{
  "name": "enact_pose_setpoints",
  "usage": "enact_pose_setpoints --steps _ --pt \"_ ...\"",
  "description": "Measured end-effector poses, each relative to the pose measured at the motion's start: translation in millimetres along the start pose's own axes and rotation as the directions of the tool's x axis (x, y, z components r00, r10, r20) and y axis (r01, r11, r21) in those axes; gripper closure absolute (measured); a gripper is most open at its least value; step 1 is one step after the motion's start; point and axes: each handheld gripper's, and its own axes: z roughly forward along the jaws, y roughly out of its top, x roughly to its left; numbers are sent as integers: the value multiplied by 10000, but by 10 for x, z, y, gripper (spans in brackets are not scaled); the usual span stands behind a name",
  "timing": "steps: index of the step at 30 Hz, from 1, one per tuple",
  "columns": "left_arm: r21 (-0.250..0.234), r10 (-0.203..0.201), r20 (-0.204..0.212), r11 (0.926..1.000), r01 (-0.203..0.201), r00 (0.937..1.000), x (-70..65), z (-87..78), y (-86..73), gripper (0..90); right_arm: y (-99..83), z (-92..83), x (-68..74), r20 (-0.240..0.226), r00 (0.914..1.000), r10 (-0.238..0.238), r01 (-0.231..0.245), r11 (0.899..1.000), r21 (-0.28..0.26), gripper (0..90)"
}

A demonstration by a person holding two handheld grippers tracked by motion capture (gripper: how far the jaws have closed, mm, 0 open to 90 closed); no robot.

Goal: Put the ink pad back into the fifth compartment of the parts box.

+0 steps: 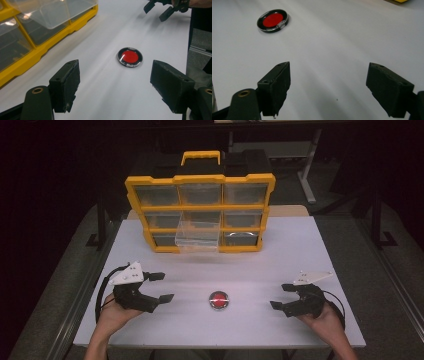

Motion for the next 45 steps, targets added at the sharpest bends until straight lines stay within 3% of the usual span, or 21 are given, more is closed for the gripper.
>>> enact_pose_setpoints --steps 9,14,19,25,32,45 --pt "175 -130 -288 9998 135 9995 12 5 -117 219 121 42 25 -351 9991 -217 223 9996 146 179" --pt "4 -216 -369 9998 216 9991 18 10 -139 219 275 71 91 -586 9973 -446 459 9987 219 180" --pt "131 -278 -528 9995 285 9982 29 64 -163 213 455 121 172 -791 9943 -717 750 9964 397 178" --pt "229 -382 -464 9990 393 9982 42 109 -199 202 670 228 235 -1093 9876 -1129 1201 9908 616 179" --pt "312 -341 -468 9989 356 9983 58 110 -214 202 866 352 300 -1367 9837 -1169 1293 9879 857 181" --pt "233 -314 -418 9992 324 9986 62 114 -209 203 1047 640 450 -1734 9730 -1523 1765 9751 1342 186"
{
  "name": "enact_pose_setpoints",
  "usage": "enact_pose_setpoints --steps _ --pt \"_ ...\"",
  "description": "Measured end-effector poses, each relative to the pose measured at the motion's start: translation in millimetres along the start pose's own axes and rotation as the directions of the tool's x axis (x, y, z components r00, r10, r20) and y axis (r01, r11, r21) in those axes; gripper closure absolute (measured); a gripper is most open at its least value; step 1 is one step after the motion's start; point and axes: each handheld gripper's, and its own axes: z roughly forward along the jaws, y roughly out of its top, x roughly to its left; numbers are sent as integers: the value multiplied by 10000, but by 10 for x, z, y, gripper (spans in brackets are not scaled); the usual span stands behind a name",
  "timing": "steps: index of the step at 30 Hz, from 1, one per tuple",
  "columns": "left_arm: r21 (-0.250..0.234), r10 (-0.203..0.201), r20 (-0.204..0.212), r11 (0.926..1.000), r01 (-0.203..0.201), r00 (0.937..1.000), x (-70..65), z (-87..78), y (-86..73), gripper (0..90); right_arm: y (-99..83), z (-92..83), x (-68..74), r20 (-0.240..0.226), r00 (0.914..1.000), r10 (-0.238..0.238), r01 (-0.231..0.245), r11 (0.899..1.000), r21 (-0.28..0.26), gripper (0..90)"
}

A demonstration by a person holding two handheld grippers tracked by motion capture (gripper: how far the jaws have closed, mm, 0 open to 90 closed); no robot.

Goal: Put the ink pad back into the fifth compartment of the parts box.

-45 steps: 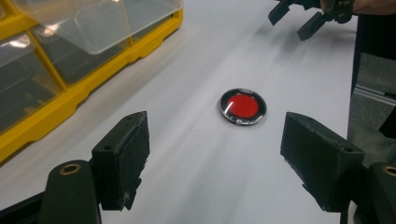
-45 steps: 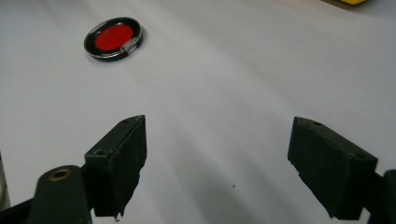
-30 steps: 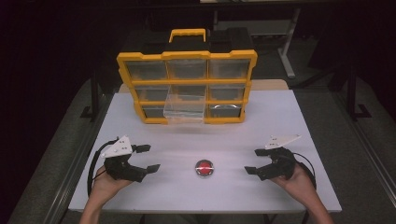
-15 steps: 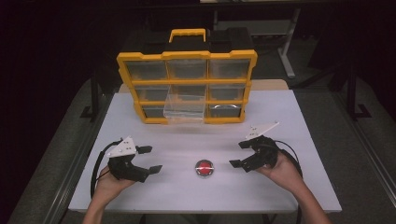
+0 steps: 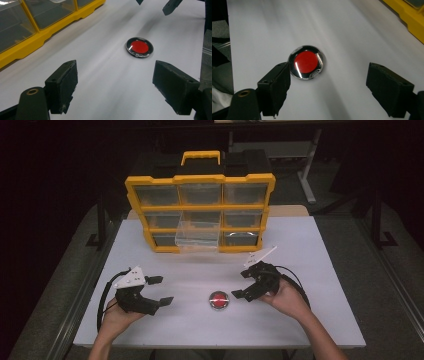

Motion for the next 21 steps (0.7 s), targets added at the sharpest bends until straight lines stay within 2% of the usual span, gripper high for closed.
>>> enact_pose_setpoints --steps 5,11,15,21 --pt "-1 16 31 10000 -16 10000 -1 8 -1 203 66 92 33 -69 9996 -286 287 9994 169 184" --pt "-44 -14 40 10000 14 10000 1 -3 2 205 107 227 58 -166 9991 -393 400 9983 413 184" --pt "-118 -170 65 9998 171 9998 14 -7 -17 205 129 341 72 -276 9984 -494 509 9971 566 185" --pt "-117 -144 62 9998 144 9999 22 -22 -14 206 144 502 99 -420 9965 -724 755 9941 777 189"
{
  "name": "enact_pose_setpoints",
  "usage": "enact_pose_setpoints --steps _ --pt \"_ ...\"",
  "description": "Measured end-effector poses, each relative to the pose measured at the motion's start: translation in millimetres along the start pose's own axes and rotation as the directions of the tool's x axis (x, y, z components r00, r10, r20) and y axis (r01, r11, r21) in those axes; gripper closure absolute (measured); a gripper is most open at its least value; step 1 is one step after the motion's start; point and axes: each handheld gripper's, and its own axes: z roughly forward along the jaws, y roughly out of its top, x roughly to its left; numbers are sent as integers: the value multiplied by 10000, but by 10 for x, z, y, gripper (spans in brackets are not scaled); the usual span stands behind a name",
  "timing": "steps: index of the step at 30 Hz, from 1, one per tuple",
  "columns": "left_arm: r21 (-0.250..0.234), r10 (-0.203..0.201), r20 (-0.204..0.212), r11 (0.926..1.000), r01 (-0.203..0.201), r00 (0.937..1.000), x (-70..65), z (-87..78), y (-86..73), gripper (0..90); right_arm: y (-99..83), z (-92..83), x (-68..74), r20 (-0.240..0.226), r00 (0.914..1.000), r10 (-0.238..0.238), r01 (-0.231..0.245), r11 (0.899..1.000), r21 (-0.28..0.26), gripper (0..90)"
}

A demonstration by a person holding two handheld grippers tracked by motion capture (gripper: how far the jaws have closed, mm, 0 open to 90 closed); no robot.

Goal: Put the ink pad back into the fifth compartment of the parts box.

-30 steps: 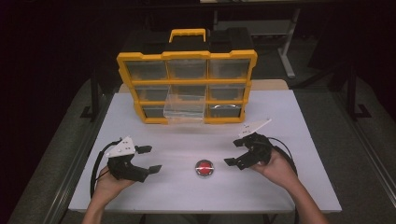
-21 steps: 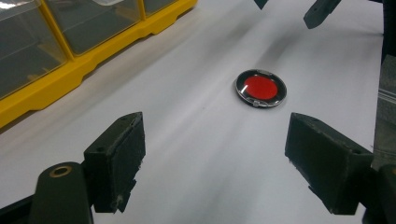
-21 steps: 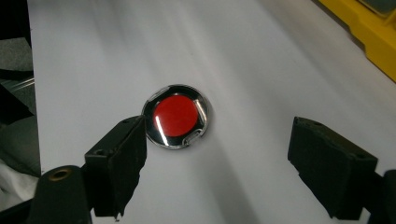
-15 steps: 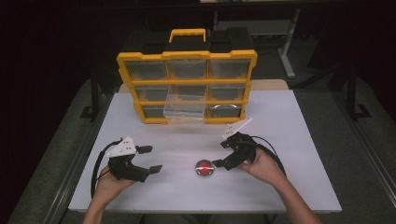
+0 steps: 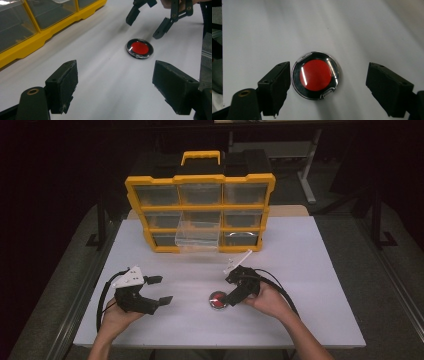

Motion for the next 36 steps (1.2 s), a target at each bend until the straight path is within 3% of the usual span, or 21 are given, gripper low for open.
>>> enact_pose_setpoints --steps 14,30,36 --pt "-68 48 136 10000 -47 9999 -6 2 9 205 6 221 69 -171 9981 -588 594 9976 369 193" --pt "-99 92 188 9999 -90 9998 -16 8 20 205 2 344 134 10 9947 -1023 1020 9921 724 219" --pt "-132 73 190 9999 -71 9998 -18 8 21 205 -2 346 162 309 9908 -1314 1286 9883 816 266"
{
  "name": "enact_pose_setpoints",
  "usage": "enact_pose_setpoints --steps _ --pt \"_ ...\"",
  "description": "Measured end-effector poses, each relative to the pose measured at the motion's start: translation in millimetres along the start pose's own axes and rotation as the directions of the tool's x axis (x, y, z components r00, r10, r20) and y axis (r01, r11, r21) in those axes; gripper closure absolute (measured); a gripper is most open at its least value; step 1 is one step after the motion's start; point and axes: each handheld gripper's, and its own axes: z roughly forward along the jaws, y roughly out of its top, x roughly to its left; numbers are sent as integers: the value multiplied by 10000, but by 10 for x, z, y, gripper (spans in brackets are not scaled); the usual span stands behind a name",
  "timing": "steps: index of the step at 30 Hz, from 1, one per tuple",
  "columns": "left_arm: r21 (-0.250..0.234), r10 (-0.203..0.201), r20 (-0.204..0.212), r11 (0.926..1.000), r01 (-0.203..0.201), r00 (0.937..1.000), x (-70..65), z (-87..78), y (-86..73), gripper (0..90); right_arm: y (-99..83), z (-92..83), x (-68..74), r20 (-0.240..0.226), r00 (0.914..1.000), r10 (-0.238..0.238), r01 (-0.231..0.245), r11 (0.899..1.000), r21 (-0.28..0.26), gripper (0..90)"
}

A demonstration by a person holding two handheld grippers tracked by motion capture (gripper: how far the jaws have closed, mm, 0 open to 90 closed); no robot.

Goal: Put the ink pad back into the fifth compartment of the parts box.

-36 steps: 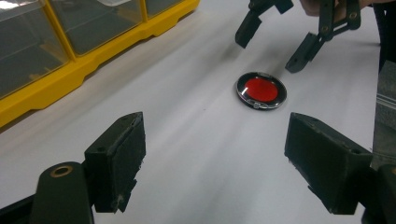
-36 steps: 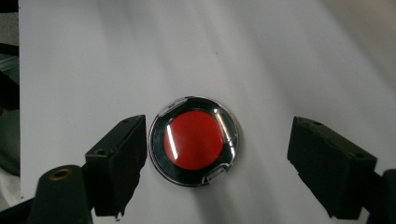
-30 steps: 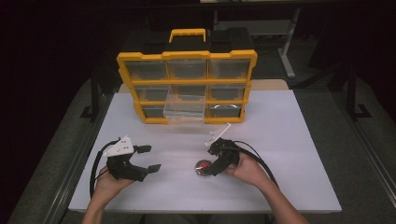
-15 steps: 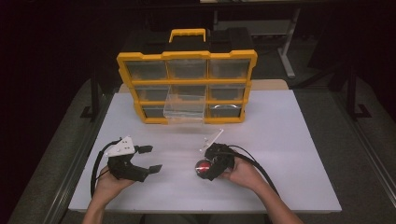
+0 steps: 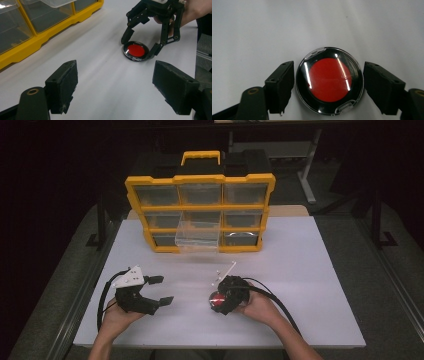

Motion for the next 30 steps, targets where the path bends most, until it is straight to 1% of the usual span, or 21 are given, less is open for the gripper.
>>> enact_pose_setpoints --steps 3,4,5,12,17,20,24,29,30 --pt "10 7 1 10000 -7 10000 0 2 0 203 0 4 17 183 9994 -277 275 9996 99 269" --pt "44 29 5 10000 -29 10000 0 -1 0 203 1 1 26 184 9996 -234 232 9997 126 270" --pt "31 14 8 10000 -14 10000 -3 0 1 203 -2 5 21 222 9992 -337 336 9994 87 272" --pt "1 -66 33 10000 66 10000 -16 9 3 203 -11 -1 19 185 9994 -287 287 9996 42 285" --pt "22 -70 43 10000 70 10000 -14 11 1 203 -14 -1 4 125 9991 -403 403 9992 7 286" --pt "19 -58 37 10000 58 10000 -13 10 1 203 -18 -2 -5 64 9993 -364 364 9993 -19 287" --pt "23 32 13 10000 -32 10000 -3 3 -1 203 -18 -8 -15 -63 9998 -196 195 9998 -49 287" --pt "-67 -27 51 10000 27 10000 2 1 -5 201 -19 -9 -27 -94 9996 -267 266 9996 -67 287" --pt "-57 -22 50 10000 23 10000 2 1 -6 201 -18 -9 -28 -136 9997 -209 207 9997 -101 287"
